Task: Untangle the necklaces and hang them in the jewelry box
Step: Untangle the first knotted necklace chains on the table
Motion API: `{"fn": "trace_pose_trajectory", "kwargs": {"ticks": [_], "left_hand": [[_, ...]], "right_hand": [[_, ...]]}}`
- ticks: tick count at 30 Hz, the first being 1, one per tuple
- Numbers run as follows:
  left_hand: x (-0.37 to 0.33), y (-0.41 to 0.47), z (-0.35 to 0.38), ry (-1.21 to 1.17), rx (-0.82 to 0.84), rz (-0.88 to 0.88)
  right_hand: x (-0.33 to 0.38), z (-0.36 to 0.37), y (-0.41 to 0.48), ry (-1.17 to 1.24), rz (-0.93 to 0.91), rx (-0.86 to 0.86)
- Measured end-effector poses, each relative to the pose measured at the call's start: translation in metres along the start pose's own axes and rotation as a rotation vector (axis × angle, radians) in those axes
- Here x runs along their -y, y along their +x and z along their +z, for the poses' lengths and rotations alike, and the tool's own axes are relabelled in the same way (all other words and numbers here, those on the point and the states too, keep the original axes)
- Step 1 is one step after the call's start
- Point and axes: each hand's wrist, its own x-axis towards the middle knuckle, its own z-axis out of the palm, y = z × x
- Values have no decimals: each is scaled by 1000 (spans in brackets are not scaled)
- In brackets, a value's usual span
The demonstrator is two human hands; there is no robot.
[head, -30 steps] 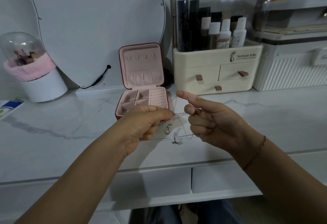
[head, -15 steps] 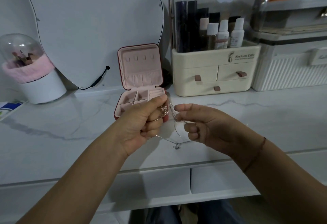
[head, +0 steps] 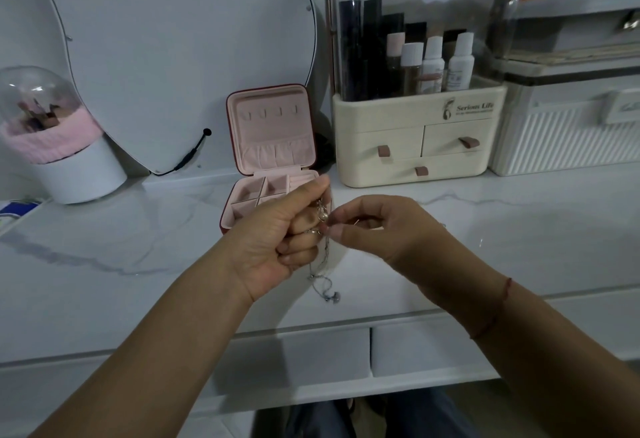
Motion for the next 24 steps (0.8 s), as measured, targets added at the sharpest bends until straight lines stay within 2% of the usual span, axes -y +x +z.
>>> {"fn": "trace_pose_trajectory", "kwargs": {"ticks": [4, 10, 15, 17, 22, 24], "left_hand": [[-1, 0, 0, -22, 30, 5], [-1, 2, -7, -35, 18, 7], [4, 3, -9, -19, 7, -14], [5, 4, -8, 7, -34, -26], [8, 6, -9, 68, -79, -66], [8, 6, -10, 114, -77, -49]], "right_hand": [[-5, 5, 2, -94, -9, 6], [-6, -7, 5, 121, 44, -87], [-2, -11, 9, 115, 133, -53], [0, -10, 10, 223, 164, -41], [3, -9, 14, 667, 243, -48], [2, -9, 15, 741, 245, -66]]}}
